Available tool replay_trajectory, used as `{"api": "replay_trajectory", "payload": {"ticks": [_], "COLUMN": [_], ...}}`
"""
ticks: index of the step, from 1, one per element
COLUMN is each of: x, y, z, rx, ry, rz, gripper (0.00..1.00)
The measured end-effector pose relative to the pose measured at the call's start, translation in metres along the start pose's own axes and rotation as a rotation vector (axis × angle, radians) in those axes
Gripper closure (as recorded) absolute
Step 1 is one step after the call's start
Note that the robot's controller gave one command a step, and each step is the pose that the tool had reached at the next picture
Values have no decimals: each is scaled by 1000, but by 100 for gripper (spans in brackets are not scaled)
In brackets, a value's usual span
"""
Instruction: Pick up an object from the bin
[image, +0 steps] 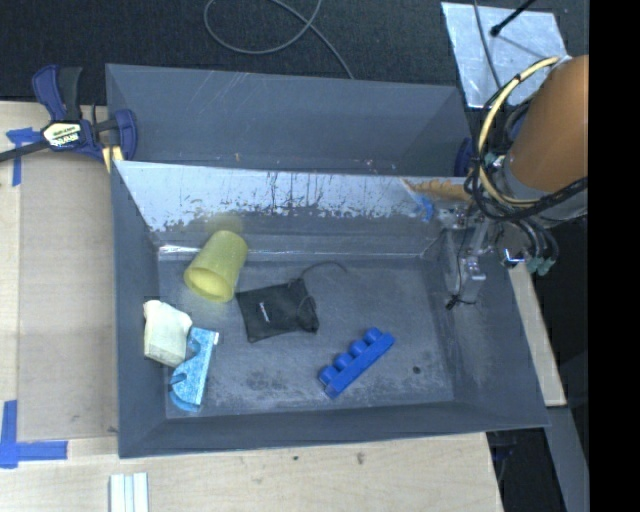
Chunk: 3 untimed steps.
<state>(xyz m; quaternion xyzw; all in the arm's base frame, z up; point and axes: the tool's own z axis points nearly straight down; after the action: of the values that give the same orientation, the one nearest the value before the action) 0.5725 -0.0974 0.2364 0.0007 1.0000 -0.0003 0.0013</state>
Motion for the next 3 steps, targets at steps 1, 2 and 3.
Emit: {"api": "replay_trajectory", "payload": {"ticks": [1,2,3], "x": [6,1,36], "y": [16,21,36], "z": [41,101,134], "rx": [2,1,1], "ry": [-6,-4,-2], "rz": [-14,-181,-284], "gripper": [0,0,0]}}
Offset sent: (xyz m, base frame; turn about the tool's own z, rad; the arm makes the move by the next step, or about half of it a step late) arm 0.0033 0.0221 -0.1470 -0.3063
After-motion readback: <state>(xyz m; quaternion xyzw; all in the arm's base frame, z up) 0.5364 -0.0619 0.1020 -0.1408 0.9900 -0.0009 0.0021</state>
